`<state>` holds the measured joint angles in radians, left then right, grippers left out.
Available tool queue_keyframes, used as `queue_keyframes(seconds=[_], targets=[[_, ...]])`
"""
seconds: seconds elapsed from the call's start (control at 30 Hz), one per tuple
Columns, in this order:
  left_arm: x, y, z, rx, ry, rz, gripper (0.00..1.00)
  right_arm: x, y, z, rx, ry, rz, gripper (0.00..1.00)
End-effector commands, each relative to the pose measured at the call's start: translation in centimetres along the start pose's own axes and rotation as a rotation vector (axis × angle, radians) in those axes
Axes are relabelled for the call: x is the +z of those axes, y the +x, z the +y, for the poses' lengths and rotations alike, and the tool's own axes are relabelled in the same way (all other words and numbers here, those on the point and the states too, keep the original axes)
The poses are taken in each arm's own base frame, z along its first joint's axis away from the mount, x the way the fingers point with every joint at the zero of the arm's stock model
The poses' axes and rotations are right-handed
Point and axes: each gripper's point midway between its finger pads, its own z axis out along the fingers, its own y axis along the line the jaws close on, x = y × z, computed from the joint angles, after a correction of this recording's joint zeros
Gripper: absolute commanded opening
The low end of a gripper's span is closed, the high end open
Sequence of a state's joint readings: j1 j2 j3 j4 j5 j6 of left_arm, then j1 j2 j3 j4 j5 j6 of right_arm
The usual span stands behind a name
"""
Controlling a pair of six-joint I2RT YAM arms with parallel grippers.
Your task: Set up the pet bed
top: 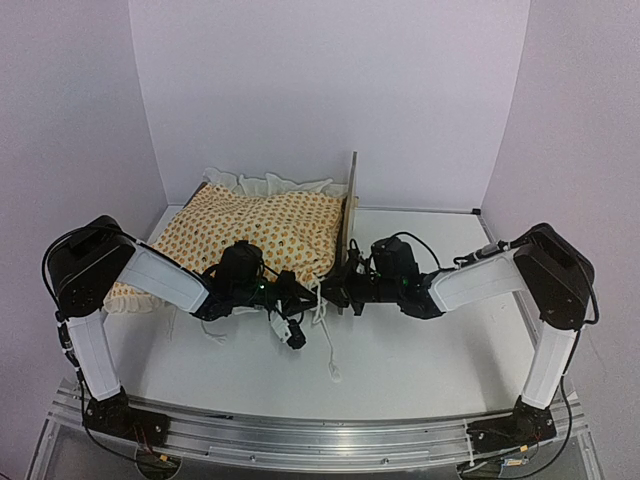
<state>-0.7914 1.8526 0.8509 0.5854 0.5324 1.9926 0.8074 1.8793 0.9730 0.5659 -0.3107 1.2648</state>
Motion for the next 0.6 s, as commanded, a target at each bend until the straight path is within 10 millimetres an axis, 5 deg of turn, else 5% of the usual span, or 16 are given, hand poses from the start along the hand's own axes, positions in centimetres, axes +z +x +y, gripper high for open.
queue_keyframes(seconds=[0.0, 0.17, 0.37, 0.47, 0.57], targets=[[-0.8, 1.4, 2.4, 0.047, -0.034, 0.058, 0.0, 0.2, 1.7, 3.1, -0.067, -0.062, 0.096, 0.1], [-2.0, 1.1, 1.5, -0.105, 0.048, 0.069, 0.0, -1.4, 3.9, 2.8, -0.228, 0.114, 0.169, 0.32], [-3.4, 0.1, 0.8, -0.182, 0.101, 0.066, 0.0, -6.6, 5.6, -1.7, -0.327, 0.392, 0.144, 0.67], [-3.6, -0.1, 0.5, -0.203, 0.114, 0.066, 0.0, -7.3, 7.6, -2.4, -0.512, 0.496, 0.135, 0.69], [-3.8, -0.2, 0.4, -0.218, 0.12, 0.065, 0.0, -7.4, 9.5, -5.7, -0.647, 0.643, 0.146, 0.69]])
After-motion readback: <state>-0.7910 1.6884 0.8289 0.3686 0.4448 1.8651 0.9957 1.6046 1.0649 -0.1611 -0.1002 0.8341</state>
